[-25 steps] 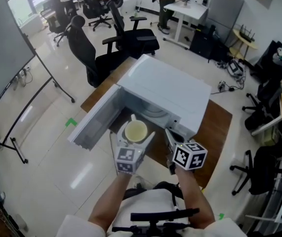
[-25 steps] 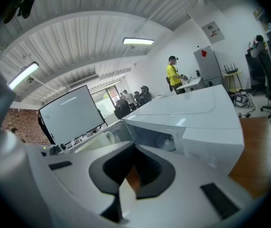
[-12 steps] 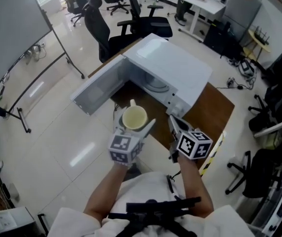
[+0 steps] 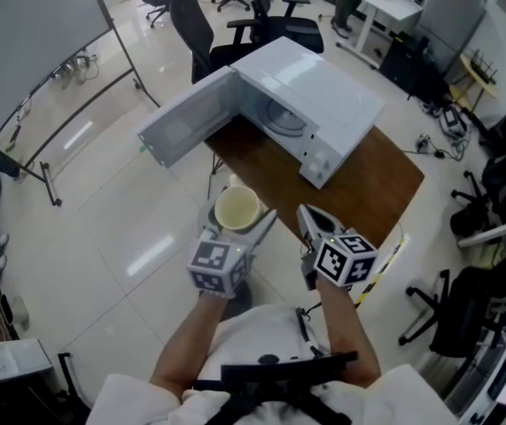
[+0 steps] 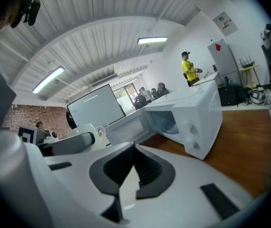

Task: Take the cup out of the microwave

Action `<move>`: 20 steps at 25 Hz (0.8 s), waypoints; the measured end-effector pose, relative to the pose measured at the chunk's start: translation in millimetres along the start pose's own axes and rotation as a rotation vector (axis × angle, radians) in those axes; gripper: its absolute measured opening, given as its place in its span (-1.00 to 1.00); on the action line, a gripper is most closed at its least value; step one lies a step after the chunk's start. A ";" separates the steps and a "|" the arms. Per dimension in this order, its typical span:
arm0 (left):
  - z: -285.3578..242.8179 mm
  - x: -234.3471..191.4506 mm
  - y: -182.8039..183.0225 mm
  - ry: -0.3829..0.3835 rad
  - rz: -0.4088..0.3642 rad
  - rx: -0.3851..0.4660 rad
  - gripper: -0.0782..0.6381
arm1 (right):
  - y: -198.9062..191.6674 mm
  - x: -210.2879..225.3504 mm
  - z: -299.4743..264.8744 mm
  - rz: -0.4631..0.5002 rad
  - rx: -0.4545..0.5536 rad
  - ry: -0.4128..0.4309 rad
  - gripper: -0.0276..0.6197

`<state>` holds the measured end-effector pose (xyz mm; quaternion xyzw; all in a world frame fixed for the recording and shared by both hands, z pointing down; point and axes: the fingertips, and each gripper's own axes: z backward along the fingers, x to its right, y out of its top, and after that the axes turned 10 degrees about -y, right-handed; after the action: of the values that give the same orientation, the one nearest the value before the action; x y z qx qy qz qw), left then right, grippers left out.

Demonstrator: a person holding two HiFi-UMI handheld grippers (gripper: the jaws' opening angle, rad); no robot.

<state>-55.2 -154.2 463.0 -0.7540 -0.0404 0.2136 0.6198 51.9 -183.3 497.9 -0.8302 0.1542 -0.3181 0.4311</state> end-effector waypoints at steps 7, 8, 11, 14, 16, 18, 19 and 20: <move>17.7 16.2 -17.3 0.010 -0.004 -0.015 0.54 | -13.2 -1.2 18.2 0.011 0.003 -0.003 -0.88; 18.8 17.3 -17.4 0.009 -0.006 -0.015 0.54 | -10.9 1.4 20.5 0.011 0.011 -0.008 -0.88; 20.6 17.6 -13.4 0.006 -0.013 -0.011 0.54 | -4.3 1.7 24.7 0.012 0.028 -0.014 -0.88; 20.4 16.4 -7.1 0.003 -0.022 -0.007 0.54 | -3.1 -5.3 24.5 0.014 0.030 -0.005 -0.88; 18.9 15.2 -3.0 0.003 -0.030 -0.005 0.54 | -0.9 -9.0 23.1 0.017 0.031 0.002 -0.88; 18.0 13.1 -0.8 0.003 -0.031 -0.003 0.54 | 2.2 -10.7 21.7 0.019 0.035 0.003 -0.88; 18.1 11.9 -0.9 0.004 -0.031 -0.003 0.54 | 2.1 -10.7 20.7 0.018 0.036 0.004 -0.88; 18.4 10.9 -1.5 0.005 -0.030 -0.003 0.54 | 1.2 -10.5 19.6 0.017 0.035 0.004 -0.88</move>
<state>-51.8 -133.4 458.9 -0.7550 -0.0504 0.2023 0.6217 57.0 -166.3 484.5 -0.8205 0.1568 -0.3188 0.4478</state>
